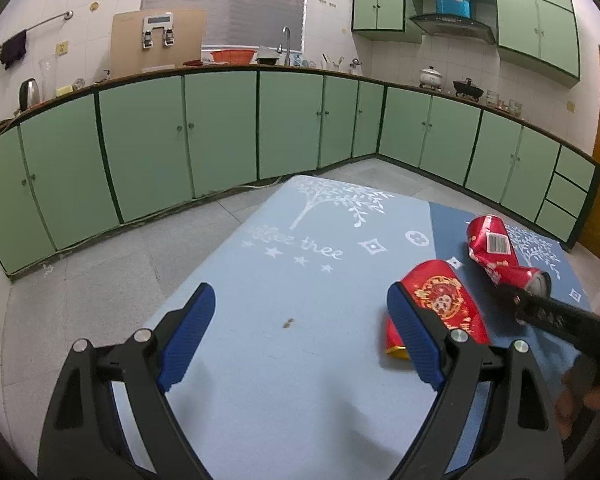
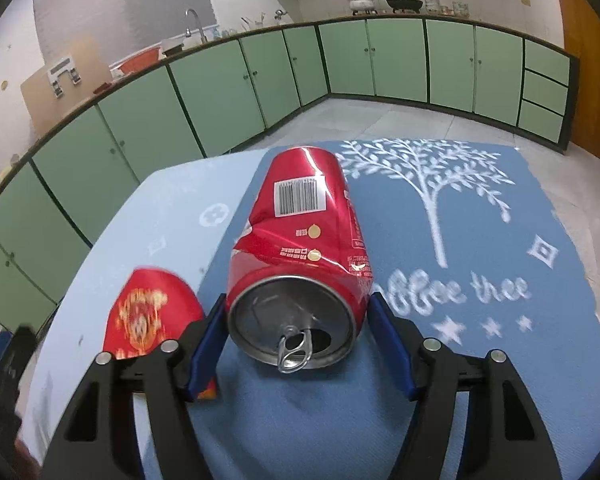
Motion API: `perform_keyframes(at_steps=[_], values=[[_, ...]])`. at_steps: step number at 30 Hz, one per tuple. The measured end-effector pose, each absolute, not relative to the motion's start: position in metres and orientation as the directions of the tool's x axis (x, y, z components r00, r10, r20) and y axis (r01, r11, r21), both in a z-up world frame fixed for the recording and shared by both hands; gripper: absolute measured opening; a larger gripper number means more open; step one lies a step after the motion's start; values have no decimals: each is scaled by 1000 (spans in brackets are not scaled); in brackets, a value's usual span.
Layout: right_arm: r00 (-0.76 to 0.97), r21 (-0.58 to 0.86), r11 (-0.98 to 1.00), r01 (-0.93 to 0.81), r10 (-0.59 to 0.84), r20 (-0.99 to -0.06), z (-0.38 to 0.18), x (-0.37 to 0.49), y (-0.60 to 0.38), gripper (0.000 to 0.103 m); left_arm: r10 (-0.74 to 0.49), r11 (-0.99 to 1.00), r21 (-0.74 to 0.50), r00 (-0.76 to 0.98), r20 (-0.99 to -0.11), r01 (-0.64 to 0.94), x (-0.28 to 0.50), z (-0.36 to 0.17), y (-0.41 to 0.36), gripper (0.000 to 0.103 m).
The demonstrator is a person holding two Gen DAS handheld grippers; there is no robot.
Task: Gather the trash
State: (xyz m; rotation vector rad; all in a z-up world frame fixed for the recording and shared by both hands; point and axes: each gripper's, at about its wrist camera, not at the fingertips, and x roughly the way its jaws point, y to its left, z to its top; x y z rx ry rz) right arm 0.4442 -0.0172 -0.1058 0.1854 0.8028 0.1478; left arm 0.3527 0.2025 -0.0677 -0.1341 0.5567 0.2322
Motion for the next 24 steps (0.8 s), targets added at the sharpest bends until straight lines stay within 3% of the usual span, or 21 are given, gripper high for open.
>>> perform_keyframes(at_steps=[12,20,24], values=[[679,170,985,-25,141,-721,-108,384,-76,67,-7,987,-127,770,-638,-96,386,-88,158,85],[689,196,981,-12,150,-709,-107,382,-91,67,-49,981,-164,689,-723,-103,408,-110,145,85],[692,205,979,-15,158,-704,-109,381,-93,67,-84,976,-196,672,-736,-93,413,-115,142,67]])
